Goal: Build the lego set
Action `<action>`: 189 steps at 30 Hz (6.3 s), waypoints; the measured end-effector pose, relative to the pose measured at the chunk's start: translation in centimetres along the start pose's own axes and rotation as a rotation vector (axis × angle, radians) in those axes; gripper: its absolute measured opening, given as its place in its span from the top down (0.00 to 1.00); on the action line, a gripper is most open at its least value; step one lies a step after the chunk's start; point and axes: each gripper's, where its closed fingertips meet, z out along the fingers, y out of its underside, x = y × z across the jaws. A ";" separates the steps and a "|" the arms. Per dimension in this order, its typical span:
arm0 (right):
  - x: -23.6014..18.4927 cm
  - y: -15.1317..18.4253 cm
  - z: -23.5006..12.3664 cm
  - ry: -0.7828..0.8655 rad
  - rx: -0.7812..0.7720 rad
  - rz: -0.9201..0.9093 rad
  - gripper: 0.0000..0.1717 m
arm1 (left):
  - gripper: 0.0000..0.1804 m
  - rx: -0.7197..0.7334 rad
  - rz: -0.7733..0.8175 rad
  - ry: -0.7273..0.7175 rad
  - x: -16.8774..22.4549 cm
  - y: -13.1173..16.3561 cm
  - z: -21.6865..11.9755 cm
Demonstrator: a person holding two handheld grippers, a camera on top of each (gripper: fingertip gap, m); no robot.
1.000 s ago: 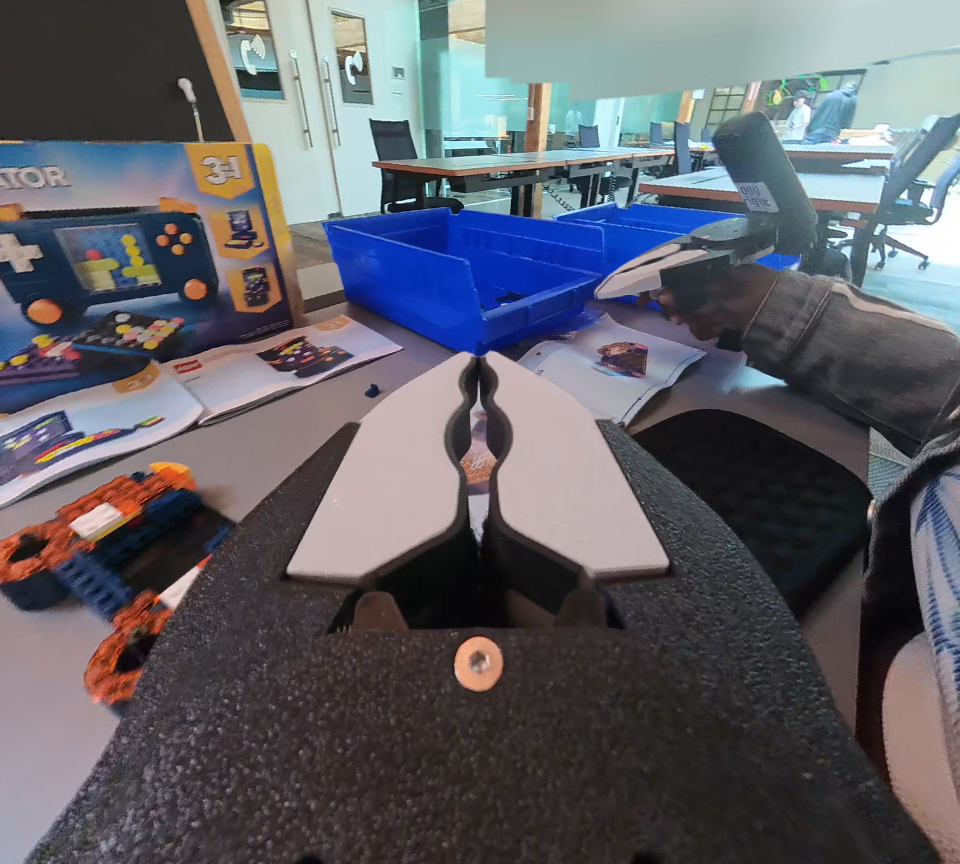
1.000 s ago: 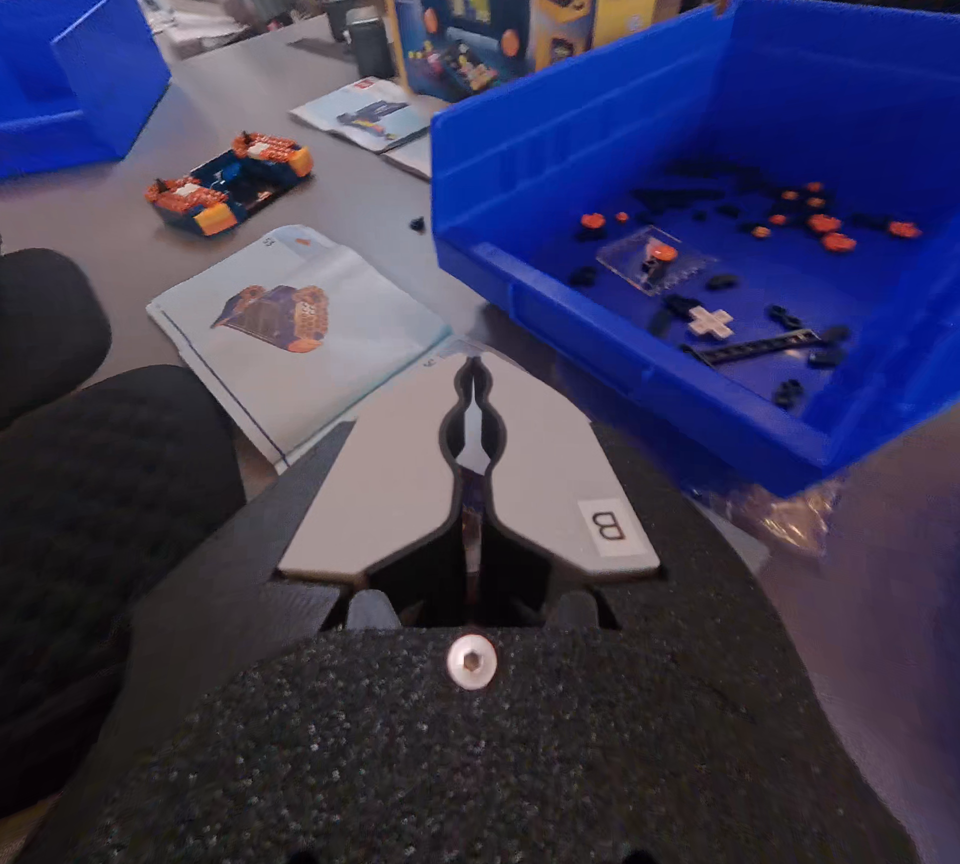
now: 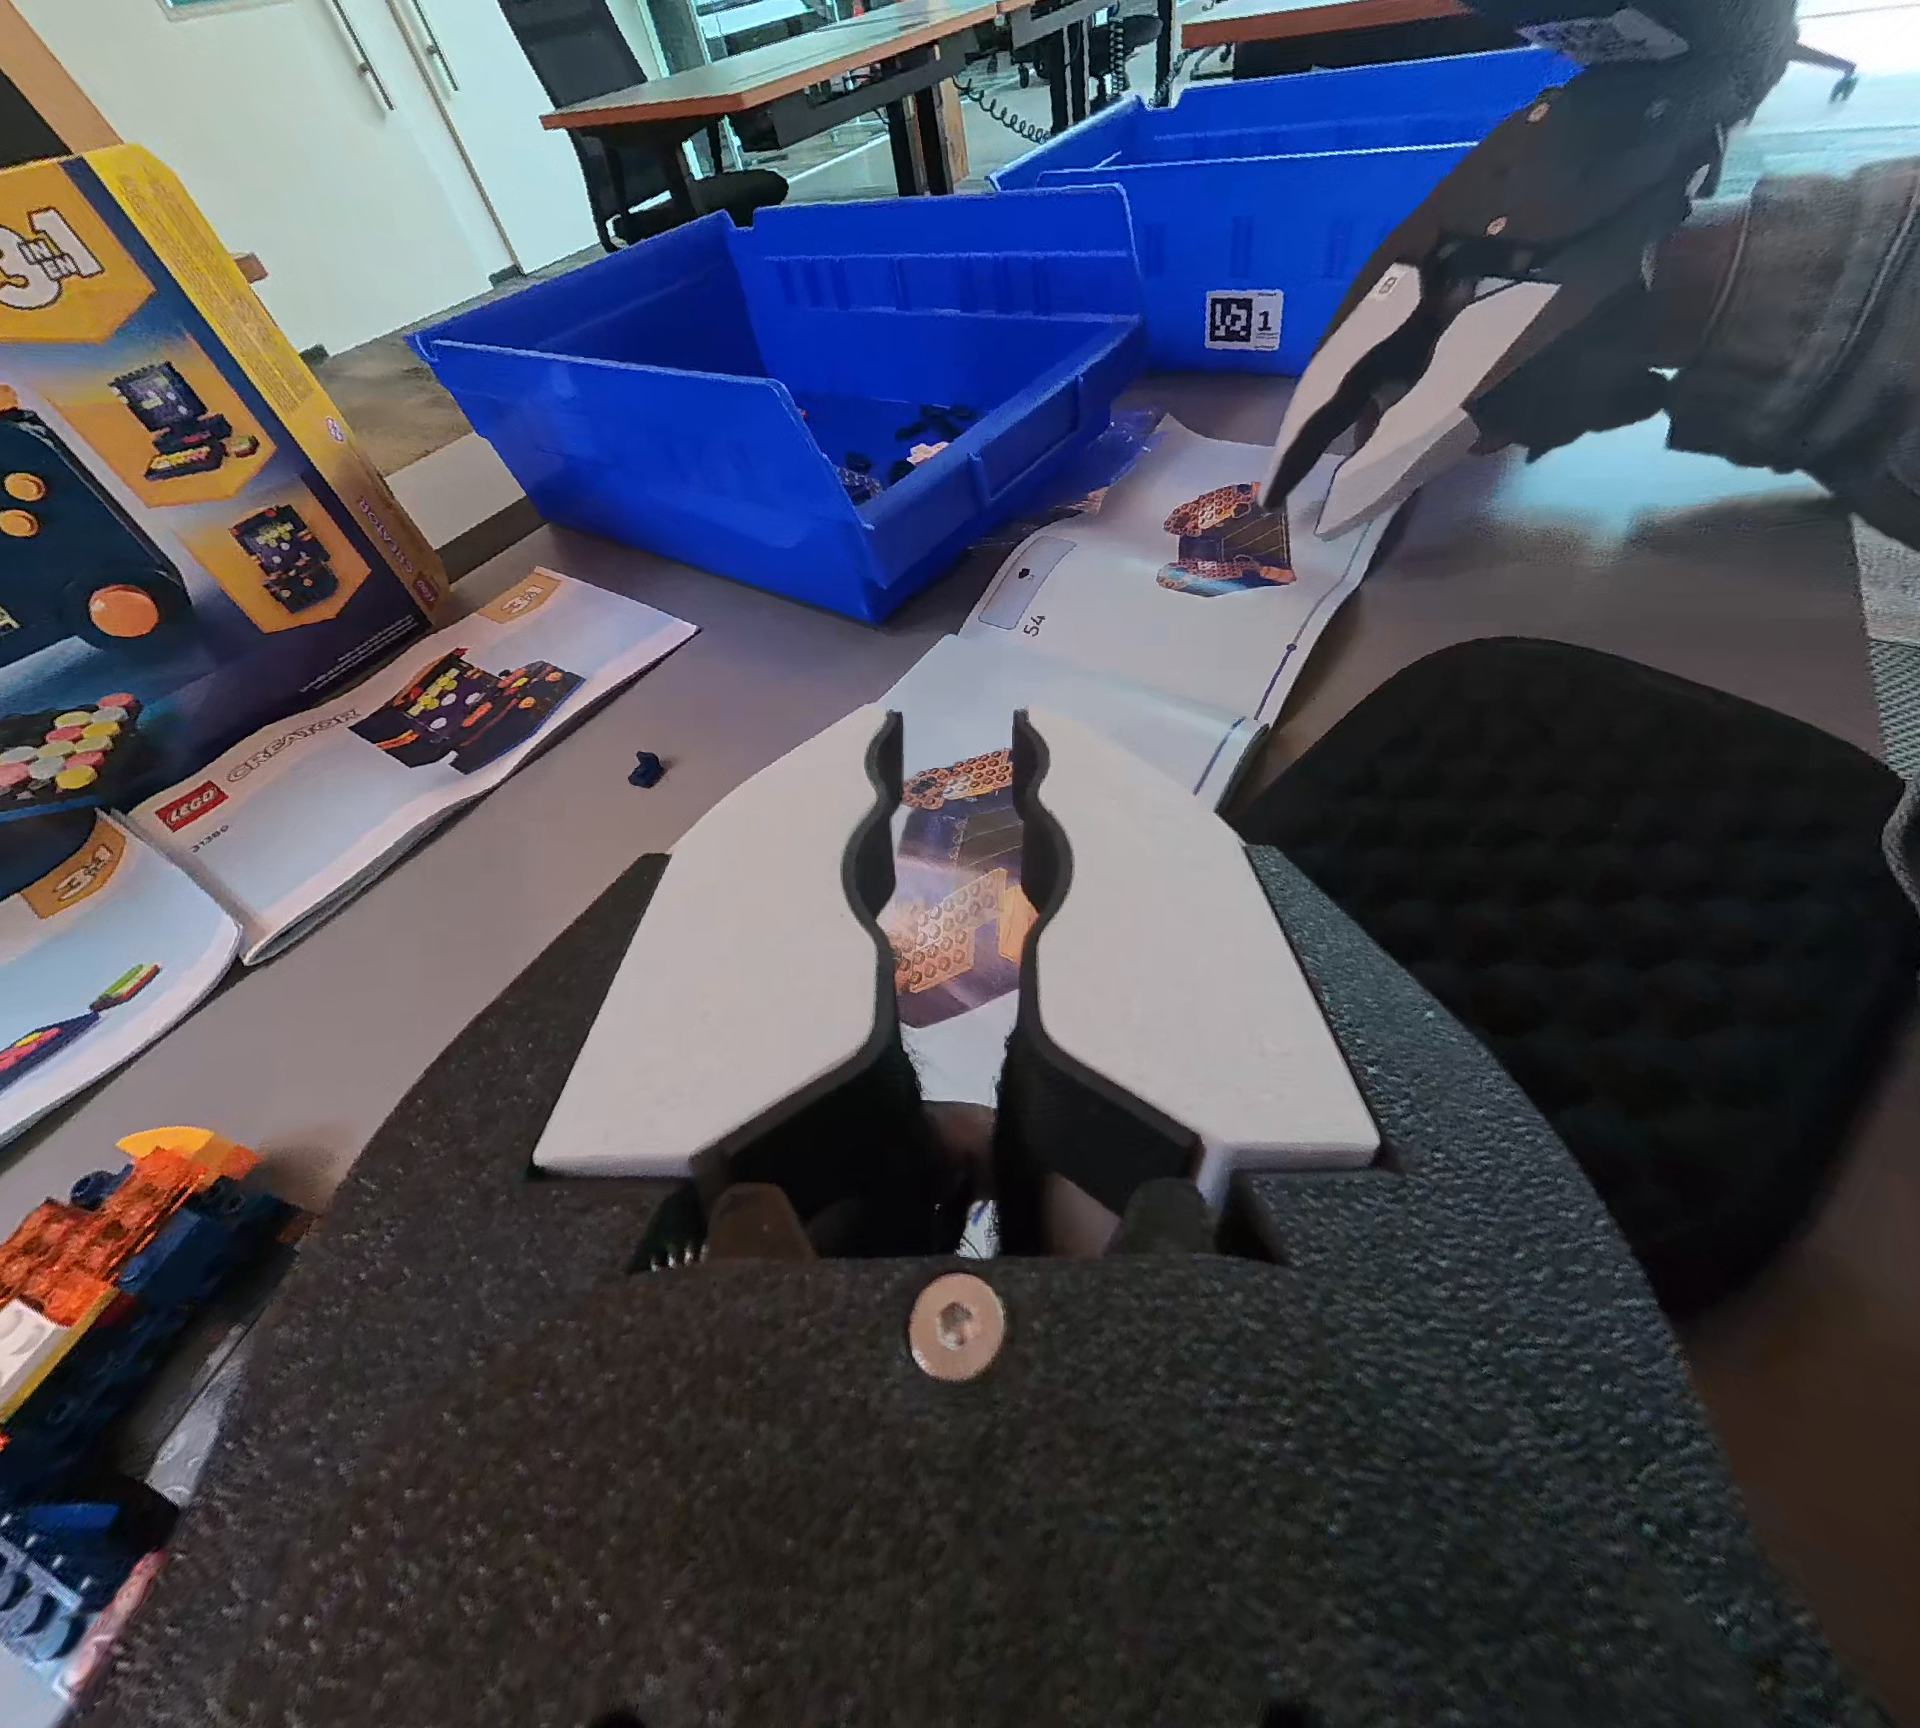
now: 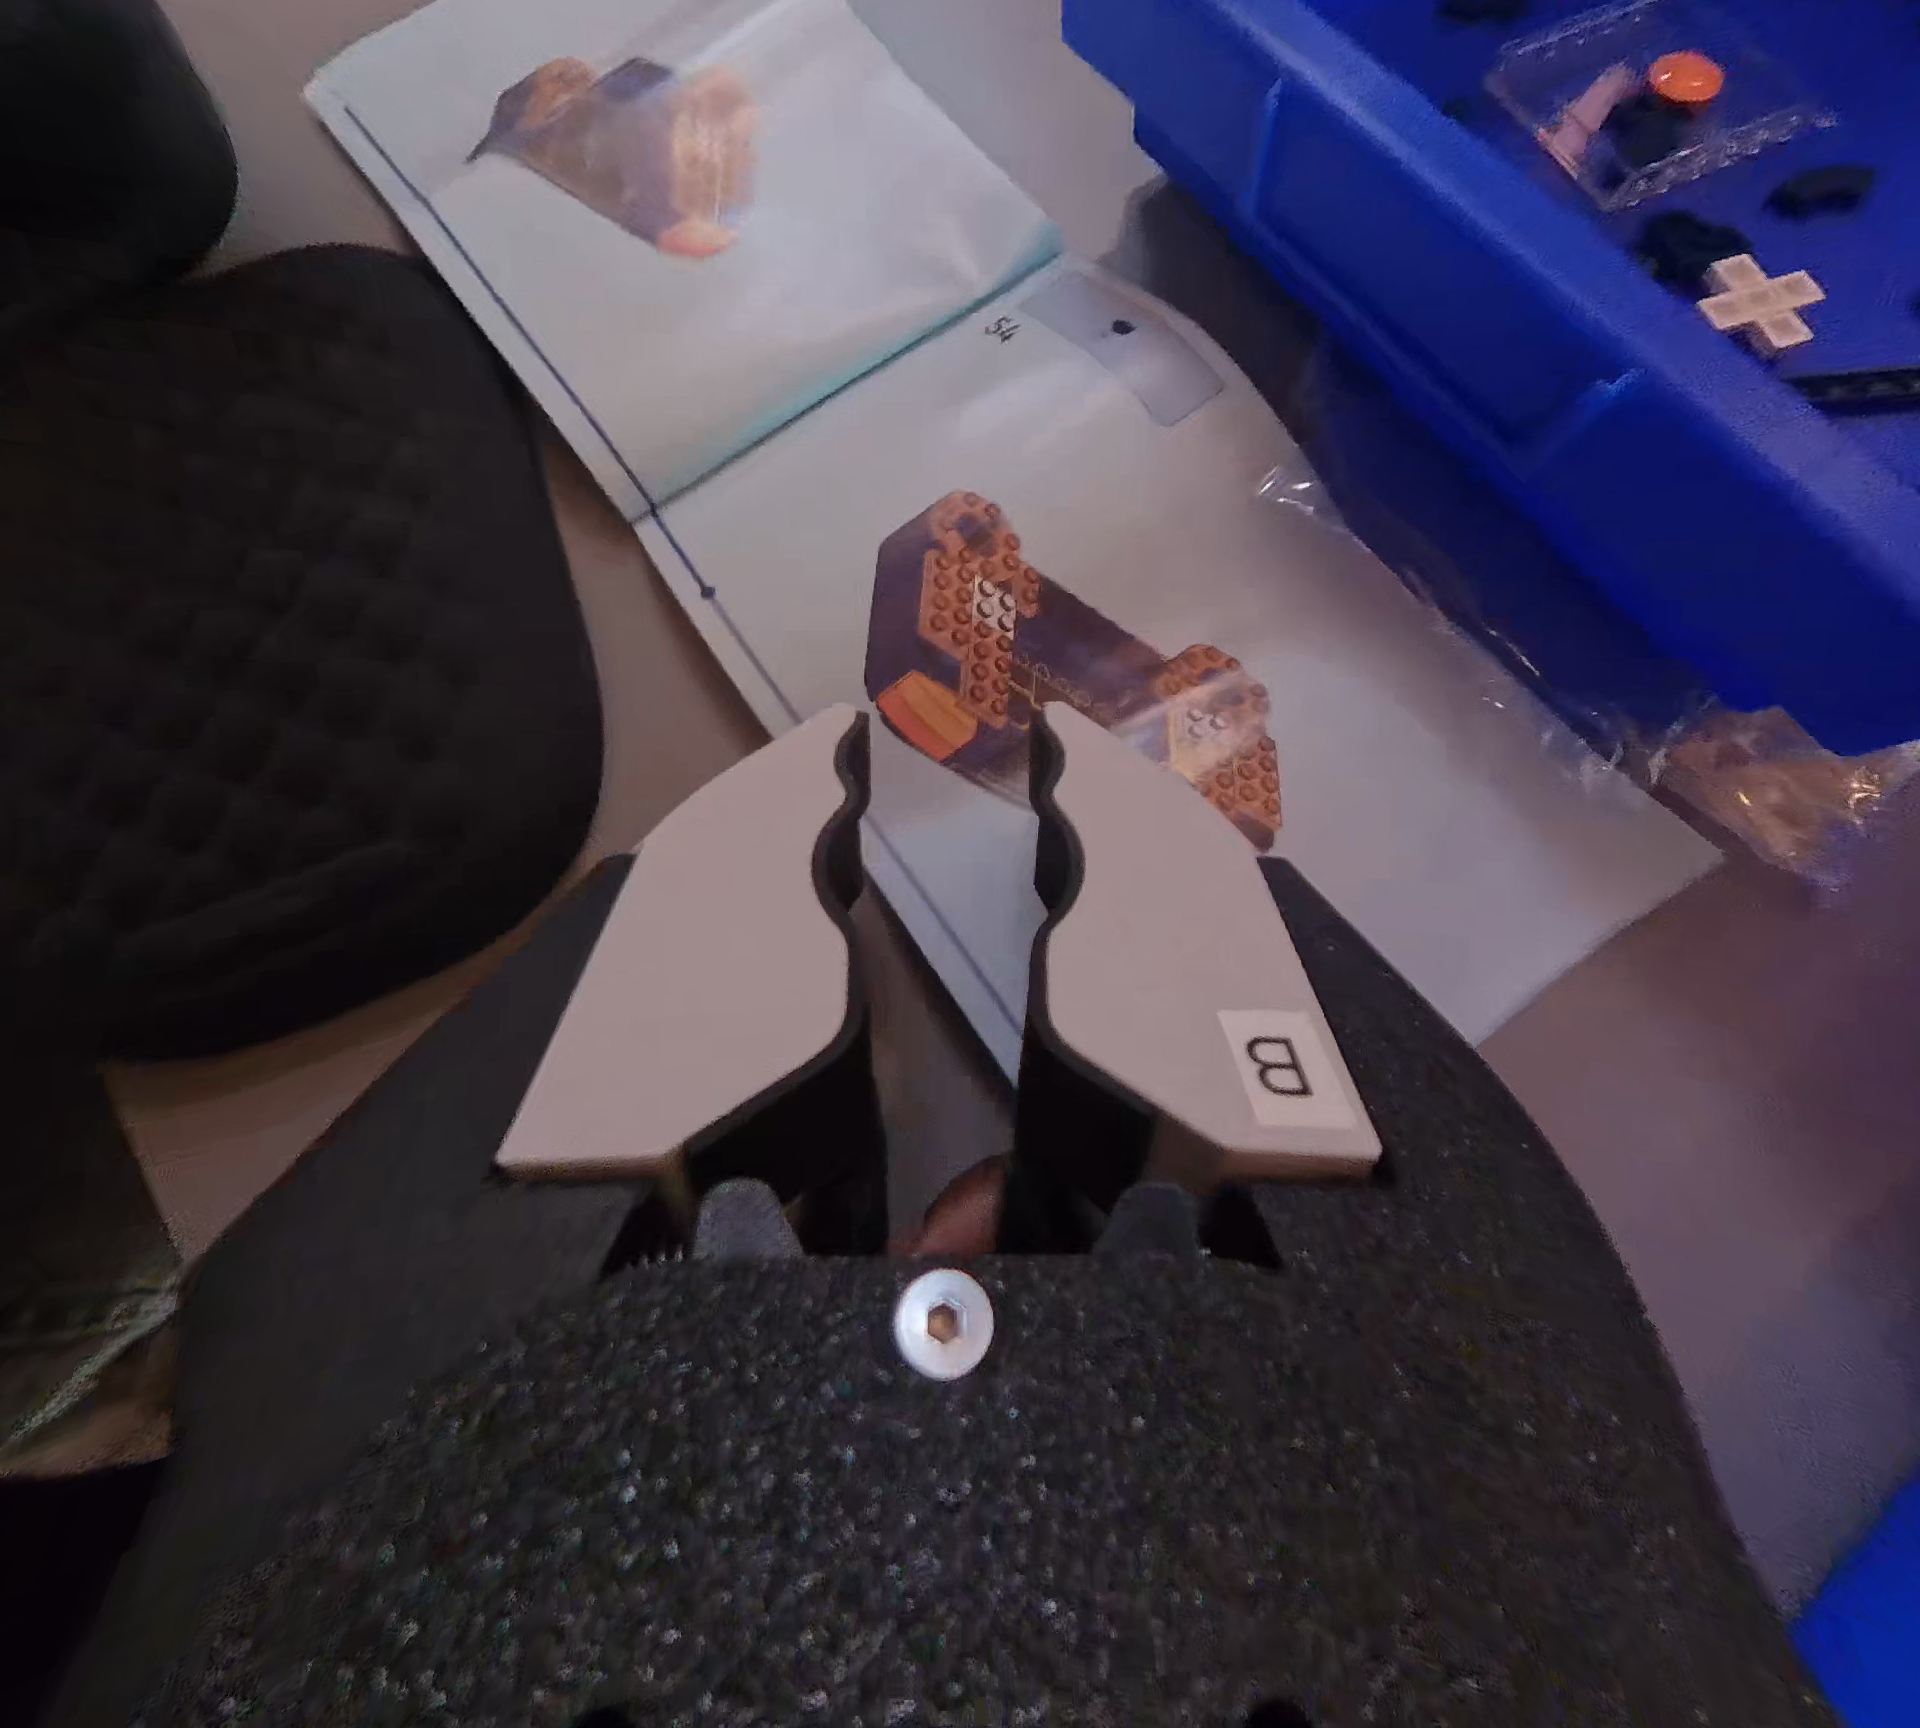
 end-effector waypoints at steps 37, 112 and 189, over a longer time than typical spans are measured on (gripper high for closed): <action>0.6 -0.4 -0.7 0.224 0.180 -0.333 0.98 | 0.77 -0.139 -0.043 0.117 -1.6 3.1 4.1; -2.2 -16.6 19.7 -0.166 -0.453 -0.533 0.96 | 0.90 -0.011 0.032 -0.308 -10.5 3.1 -13.1; 8.1 -17.4 -7.4 0.554 0.890 -0.147 0.96 | 0.80 0.270 -0.172 -0.857 -25.2 2.9 -12.7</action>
